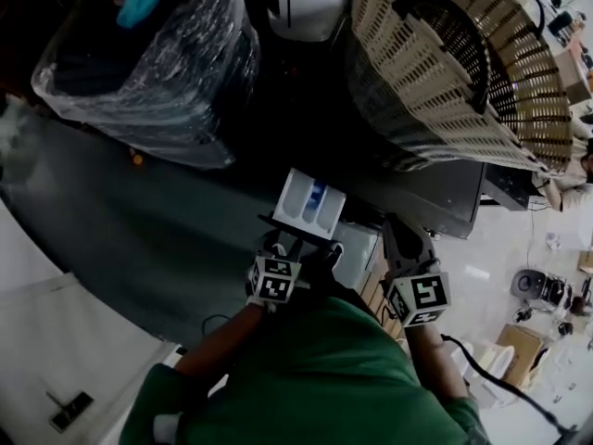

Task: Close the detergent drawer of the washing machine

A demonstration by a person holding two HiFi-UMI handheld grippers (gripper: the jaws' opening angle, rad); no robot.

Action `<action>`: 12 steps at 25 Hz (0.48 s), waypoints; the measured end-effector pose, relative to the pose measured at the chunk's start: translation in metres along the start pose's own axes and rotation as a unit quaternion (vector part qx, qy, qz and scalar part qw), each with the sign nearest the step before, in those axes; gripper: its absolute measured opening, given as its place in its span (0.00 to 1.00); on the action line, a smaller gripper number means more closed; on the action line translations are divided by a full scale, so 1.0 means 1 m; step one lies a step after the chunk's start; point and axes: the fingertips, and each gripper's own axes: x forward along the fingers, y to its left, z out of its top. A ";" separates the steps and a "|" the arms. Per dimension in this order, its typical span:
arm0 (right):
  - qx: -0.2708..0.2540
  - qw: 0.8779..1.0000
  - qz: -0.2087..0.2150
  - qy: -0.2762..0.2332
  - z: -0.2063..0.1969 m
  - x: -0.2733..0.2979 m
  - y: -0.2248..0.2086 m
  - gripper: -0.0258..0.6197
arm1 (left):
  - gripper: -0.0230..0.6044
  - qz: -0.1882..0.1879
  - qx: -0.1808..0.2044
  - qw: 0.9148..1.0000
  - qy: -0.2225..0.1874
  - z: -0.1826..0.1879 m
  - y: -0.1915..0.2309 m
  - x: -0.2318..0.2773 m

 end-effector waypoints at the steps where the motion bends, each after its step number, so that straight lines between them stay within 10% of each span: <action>1: 0.001 1.000 0.003 0.002 -0.003 0.000 -0.004 0.08 | 0.39 0.003 -0.002 1.000 0.002 0.002 -0.001 0.000; 12: 0.008 1.000 0.004 0.012 -0.019 -0.006 -0.035 0.08 | 0.38 0.014 0.016 1.000 -0.005 0.013 -0.001 0.006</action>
